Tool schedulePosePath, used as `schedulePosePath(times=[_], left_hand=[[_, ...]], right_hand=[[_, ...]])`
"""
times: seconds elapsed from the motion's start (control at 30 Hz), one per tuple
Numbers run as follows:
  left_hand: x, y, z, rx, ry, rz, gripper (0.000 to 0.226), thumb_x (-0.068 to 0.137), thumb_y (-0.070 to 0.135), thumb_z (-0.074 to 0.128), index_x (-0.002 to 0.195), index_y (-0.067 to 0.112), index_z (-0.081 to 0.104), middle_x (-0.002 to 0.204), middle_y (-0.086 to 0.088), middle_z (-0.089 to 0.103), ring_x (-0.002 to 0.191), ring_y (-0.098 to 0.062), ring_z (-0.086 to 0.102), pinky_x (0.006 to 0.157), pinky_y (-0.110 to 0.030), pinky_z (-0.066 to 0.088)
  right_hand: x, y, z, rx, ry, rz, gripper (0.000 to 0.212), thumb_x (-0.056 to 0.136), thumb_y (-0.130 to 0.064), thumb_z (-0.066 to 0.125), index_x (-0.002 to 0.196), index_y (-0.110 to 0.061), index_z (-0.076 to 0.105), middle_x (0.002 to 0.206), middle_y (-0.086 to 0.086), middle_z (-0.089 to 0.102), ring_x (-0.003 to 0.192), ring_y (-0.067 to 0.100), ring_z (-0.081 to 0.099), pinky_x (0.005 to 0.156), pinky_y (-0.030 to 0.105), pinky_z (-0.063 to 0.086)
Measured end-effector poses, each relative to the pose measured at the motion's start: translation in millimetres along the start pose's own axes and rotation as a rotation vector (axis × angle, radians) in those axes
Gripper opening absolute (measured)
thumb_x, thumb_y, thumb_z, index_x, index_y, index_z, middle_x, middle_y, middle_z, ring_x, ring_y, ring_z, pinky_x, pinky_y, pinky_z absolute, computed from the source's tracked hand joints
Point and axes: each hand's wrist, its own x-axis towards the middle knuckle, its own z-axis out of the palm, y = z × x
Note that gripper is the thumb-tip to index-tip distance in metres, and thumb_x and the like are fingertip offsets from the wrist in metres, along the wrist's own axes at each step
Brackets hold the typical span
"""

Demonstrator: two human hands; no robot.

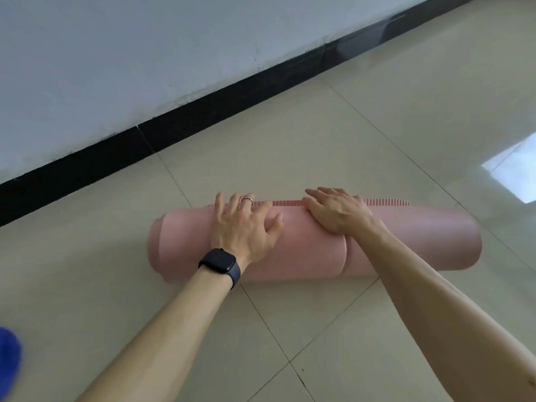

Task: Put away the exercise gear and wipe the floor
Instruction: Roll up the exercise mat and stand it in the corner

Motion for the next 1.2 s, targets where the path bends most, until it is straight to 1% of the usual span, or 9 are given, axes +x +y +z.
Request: schedulePosePath(times=[0.13, 0.43, 0.57, 0.67, 0.8, 0.93, 1.03, 1.1, 1.2], left_hand=[[26, 0, -5, 0.001, 0.002, -0.155, 0.058, 0.088, 0.055, 0.022, 0.09, 0.03, 0.074, 0.102, 0.0, 0.073, 0.093, -0.026, 0.063, 0.095, -0.044, 0.035], [6, -2, 6, -0.026, 0.144, -0.106, 0.038, 0.085, 0.046, 0.037, 0.097, 0.03, 0.07, 0.094, 0.002, 0.069, 0.089, -0.027, 0.057, 0.081, -0.041, 0.039], [-36, 0, 18, -0.047, 0.275, -0.029, 0.039, 0.089, 0.042, 0.042, 0.114, 0.023, 0.065, 0.115, -0.005, 0.065, 0.107, -0.033, 0.057, 0.094, -0.05, 0.037], [-57, 0, 24, -0.028, 0.292, 0.013, 0.039, 0.091, 0.04, 0.043, 0.118, 0.02, 0.061, 0.122, -0.008, 0.061, 0.111, -0.034, 0.056, 0.097, -0.053, 0.035], [-79, -6, 21, -0.064, 0.283, 0.111, 0.041, 0.092, 0.043, 0.045, 0.121, 0.019, 0.06, 0.125, -0.009, 0.058, 0.114, -0.034, 0.054, 0.097, -0.052, 0.037], [-83, -23, -4, -0.2, 0.281, -0.002, 0.056, 0.089, 0.057, 0.055, 0.138, 0.031, 0.048, 0.148, -0.004, 0.038, 0.14, -0.029, 0.031, 0.101, -0.054, 0.039], [-73, -35, -44, -0.576, 0.292, -0.542, 0.093, 0.075, 0.068, 0.066, 0.149, 0.04, 0.018, 0.161, -0.006, 0.011, 0.147, -0.031, 0.017, 0.112, -0.057, 0.022], [-57, -45, -74, -1.033, 0.202, -0.802, 0.119, 0.063, 0.075, 0.073, 0.149, 0.044, -0.002, 0.162, -0.009, 0.001, 0.142, -0.035, 0.026, 0.112, -0.058, 0.028], [-30, -52, -115, -1.51, 0.101, -0.745, 0.138, 0.058, 0.071, 0.081, 0.146, 0.051, -0.023, 0.158, 0.002, 0.022, 0.13, -0.026, 0.042, 0.1, -0.057, 0.043]], right_hand=[[39, 0, -11, -0.06, -0.177, 0.012, 0.069, 0.094, -0.069, 0.016, 0.157, -0.041, 0.016, 0.166, -0.011, 0.01, 0.154, 0.015, 0.002, 0.122, 0.052, 0.003], [-1, 2, -8, -0.077, -0.109, -0.091, 0.105, 0.063, -0.101, 0.016, 0.142, -0.039, 0.047, 0.144, 0.001, 0.047, 0.134, 0.024, 0.041, 0.112, 0.045, 0.027], [-40, 7, 2, -0.182, -0.154, -0.206, 0.133, 0.044, -0.102, 0.05, 0.151, -0.028, 0.022, 0.159, -0.008, 0.025, 0.15, 0.025, 0.014, 0.119, 0.06, 0.007], [-60, 2, 17, -0.213, -0.097, -0.247, 0.143, 0.038, -0.096, 0.062, 0.148, -0.013, 0.022, 0.156, 0.0, 0.029, 0.153, 0.029, 0.002, 0.119, 0.062, -0.004], [-81, -5, 36, -0.158, 0.065, -0.247, 0.127, 0.034, -0.09, 0.069, 0.131, -0.015, 0.037, 0.124, 0.0, 0.048, 0.124, 0.027, 0.044, 0.11, 0.043, 0.03], [-99, -6, 42, -0.046, 0.117, -0.171, 0.131, 0.038, -0.085, 0.068, 0.148, -0.031, 0.024, 0.129, -0.003, 0.043, 0.121, 0.026, 0.041, 0.101, 0.046, 0.036], [-108, -13, 33, 0.116, 0.229, -0.097, 0.112, 0.042, -0.081, 0.071, 0.14, -0.041, 0.034, 0.12, -0.01, 0.044, 0.117, 0.021, 0.042, 0.099, 0.045, 0.041], [-115, -23, 21, 0.216, 0.315, -0.079, 0.107, 0.044, -0.078, 0.073, 0.137, -0.042, 0.036, 0.117, -0.012, 0.043, 0.114, 0.019, 0.042, 0.099, 0.044, 0.042], [-124, -44, -5, 0.35, 0.445, -0.097, 0.109, 0.043, -0.077, 0.075, 0.139, -0.041, 0.036, 0.117, -0.015, 0.039, 0.112, 0.016, 0.041, 0.098, 0.042, 0.042]])
